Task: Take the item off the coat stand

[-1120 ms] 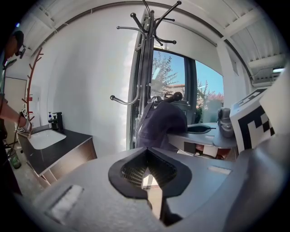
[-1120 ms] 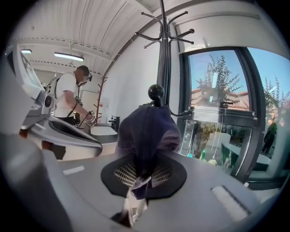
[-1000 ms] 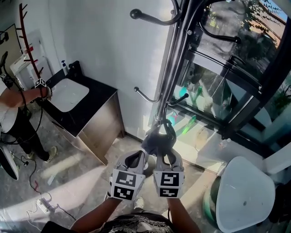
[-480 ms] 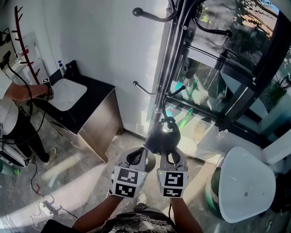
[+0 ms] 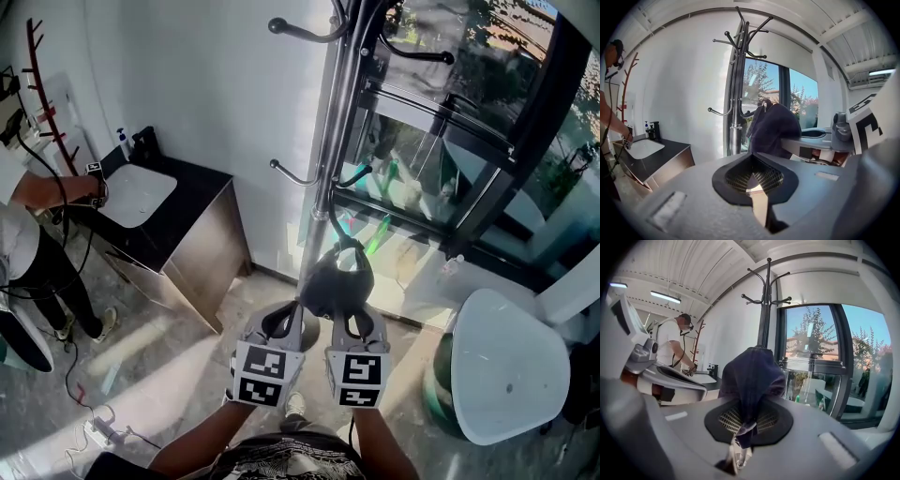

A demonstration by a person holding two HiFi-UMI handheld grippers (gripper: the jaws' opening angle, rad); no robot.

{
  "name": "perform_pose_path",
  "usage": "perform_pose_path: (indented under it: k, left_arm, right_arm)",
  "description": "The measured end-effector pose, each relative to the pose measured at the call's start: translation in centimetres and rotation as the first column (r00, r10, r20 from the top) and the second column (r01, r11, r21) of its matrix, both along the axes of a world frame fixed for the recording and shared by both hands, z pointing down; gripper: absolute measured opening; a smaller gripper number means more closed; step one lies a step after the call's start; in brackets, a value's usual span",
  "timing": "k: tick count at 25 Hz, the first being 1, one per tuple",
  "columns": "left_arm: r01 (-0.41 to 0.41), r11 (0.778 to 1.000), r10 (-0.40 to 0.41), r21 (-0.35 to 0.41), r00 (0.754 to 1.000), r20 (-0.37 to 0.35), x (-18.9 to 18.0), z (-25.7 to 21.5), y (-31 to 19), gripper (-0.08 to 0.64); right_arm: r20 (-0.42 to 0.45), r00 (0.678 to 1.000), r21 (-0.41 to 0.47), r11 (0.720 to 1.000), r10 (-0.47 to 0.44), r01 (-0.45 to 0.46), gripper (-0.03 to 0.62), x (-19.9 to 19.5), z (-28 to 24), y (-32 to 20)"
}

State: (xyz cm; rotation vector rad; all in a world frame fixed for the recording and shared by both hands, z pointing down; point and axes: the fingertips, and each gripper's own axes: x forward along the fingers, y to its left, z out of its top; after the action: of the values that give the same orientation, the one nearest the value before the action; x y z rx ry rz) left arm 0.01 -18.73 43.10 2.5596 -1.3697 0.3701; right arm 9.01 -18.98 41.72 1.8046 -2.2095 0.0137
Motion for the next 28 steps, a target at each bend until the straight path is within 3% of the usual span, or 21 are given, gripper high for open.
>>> perform_pose_path:
  k: [28]
  left_arm:
    - [-0.054, 0.998, 0.053, 0.022, 0.998, 0.016, 0.2, 0.0, 9.9, 0.002]
  right_arm:
    - [0.042, 0.997, -0.026, 0.998, 0.061, -0.06, 0.025, 0.4, -0.1, 11.6]
